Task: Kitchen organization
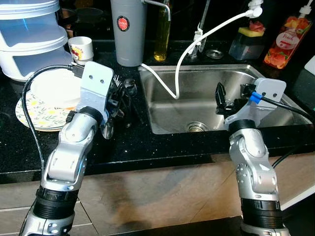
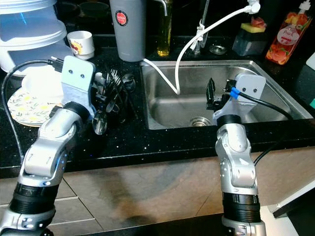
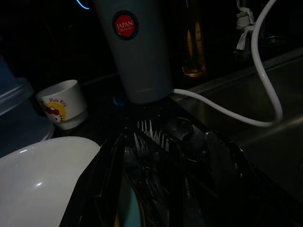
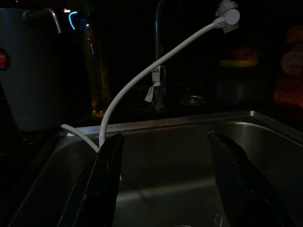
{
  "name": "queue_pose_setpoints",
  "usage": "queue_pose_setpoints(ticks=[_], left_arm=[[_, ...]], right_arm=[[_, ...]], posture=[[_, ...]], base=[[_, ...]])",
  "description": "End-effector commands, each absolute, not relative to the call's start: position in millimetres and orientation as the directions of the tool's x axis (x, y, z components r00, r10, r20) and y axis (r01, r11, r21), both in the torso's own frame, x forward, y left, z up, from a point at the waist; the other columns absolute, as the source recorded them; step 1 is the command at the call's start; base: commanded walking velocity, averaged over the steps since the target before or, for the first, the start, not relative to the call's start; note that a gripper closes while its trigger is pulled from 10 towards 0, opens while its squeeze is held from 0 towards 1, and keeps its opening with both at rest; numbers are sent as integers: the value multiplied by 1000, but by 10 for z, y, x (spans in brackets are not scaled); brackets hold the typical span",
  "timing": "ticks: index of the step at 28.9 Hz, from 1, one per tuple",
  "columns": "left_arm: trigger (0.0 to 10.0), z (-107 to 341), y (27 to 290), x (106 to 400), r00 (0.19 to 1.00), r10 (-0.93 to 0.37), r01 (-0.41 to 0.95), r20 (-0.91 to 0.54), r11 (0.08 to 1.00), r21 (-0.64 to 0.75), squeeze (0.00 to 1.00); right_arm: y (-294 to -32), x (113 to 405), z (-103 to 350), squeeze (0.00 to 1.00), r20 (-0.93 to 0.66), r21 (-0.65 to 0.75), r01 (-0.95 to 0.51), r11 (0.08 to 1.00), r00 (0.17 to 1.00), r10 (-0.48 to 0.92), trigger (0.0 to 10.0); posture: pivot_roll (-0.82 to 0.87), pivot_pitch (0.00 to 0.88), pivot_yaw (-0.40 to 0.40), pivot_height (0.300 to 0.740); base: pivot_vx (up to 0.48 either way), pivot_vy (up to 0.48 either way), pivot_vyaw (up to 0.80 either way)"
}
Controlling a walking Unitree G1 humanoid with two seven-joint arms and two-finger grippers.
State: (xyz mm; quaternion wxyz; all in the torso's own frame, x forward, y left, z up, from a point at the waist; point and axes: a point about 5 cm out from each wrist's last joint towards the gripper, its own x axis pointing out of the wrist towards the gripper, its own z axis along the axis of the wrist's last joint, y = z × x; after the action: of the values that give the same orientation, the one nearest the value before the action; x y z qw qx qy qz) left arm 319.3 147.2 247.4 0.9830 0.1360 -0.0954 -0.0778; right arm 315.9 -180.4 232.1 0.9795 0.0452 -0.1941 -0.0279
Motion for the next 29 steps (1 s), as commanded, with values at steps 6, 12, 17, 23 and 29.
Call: queue_pose_setpoints(ticks=[6, 12, 17, 23, 29], left_arm=[[10000, 2493, 1463, 3223, 968, -168, 112, 186, 954, 278, 0], [10000, 2500, 1479, 3227, 970, -148, 95, 193, 961, 260, 0], [10000, 2512, 1486, 3228, 968, -146, 93, 204, 963, 251, 0], [10000, 2511, 1463, 3225, 966, -160, 106, 204, 962, 253, 0], [10000, 2511, 1456, 3227, 965, -163, 107, 207, 961, 256, 0]], right_arm=[[-1802, 3154, 2260, 0, 354, 100, 35, 994, 933, -69, 10000], [-1803, 3157, 2253, 0, 352, 97, 34, 995, 934, -66, 10000], [-1803, 3153, 2248, 0, 352, 95, 33, 995, 934, -64, 10000], [-1802, 3154, 2244, 0, 351, 93, 32, 995, 934, -63, 10000], [-1800, 3156, 2244, 0, 351, 92, 29, 995, 934, -60, 10000]], posture=[[67, 40, -48, 740], [66, 37, -48, 740], [64, 35, -47, 740], [63, 33, -46, 740], [63, 33, -46, 740]], base=[[266, -366, 0], [127, -126, 0], [0, 0, 0], [0, 0, 0], [0, 0, 0]])
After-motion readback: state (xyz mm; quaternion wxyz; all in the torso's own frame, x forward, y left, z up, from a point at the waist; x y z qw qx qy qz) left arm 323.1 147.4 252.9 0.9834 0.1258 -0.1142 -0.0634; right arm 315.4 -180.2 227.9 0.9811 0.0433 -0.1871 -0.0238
